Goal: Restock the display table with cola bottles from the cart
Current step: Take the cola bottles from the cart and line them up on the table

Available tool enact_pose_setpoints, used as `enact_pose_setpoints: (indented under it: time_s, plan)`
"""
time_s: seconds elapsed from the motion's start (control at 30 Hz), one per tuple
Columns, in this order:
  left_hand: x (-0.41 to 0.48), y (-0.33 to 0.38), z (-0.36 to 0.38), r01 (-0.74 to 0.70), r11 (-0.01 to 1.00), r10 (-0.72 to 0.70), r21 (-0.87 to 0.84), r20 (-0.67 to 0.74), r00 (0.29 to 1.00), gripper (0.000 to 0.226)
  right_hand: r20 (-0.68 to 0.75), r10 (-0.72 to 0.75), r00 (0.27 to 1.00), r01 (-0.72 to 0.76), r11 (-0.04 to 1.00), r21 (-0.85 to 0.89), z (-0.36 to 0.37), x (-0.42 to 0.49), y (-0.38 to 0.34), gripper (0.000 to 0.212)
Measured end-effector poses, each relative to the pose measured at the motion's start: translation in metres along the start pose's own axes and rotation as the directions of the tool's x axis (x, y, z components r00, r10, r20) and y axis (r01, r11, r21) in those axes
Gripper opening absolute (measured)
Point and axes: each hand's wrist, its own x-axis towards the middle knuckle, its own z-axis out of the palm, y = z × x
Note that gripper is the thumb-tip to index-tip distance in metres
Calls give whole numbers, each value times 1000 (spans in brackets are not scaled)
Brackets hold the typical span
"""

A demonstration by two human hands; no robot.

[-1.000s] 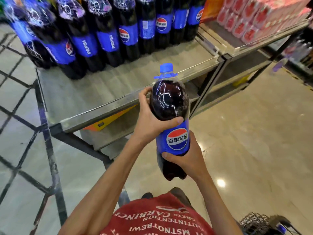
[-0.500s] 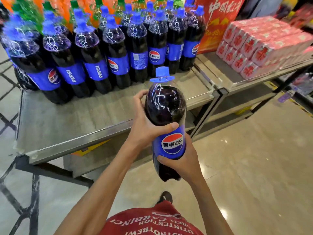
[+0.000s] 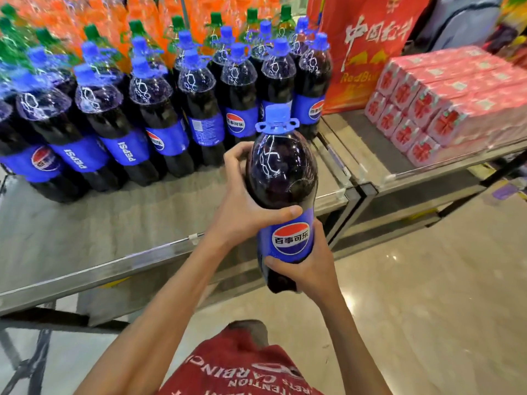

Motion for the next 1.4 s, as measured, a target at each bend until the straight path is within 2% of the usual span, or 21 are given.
enact_pose_setpoints:
  time_s: [0.23, 0.37, 0.57, 0.93, 1.4]
  plan:
    - [57, -13, 28, -32, 999, 28, 44, 88, 996, 110, 0, 24, 1000, -24, 1000, 11, -23, 60, 4, 98]
    - [97, -27, 44, -21, 1000, 20, 20, 80, 997, 112, -15, 16, 1000, -16, 1000, -9, -38, 104, 8, 102]
    - [166, -47, 63, 24, 999, -21, -36, 90, 996, 113, -36, 33, 999, -35, 997, -75, -58, 174, 8, 97]
    - [246, -79, 89, 22, 990, -32, 137, 68, 997, 113, 13, 26, 1000, -24, 995, -99, -81, 274, 30, 92]
    - [304, -101, 129, 46, 975, -50, 217, 15, 999, 116, 108, -28, 994, 36, 996, -76, -115, 366, 54, 87]
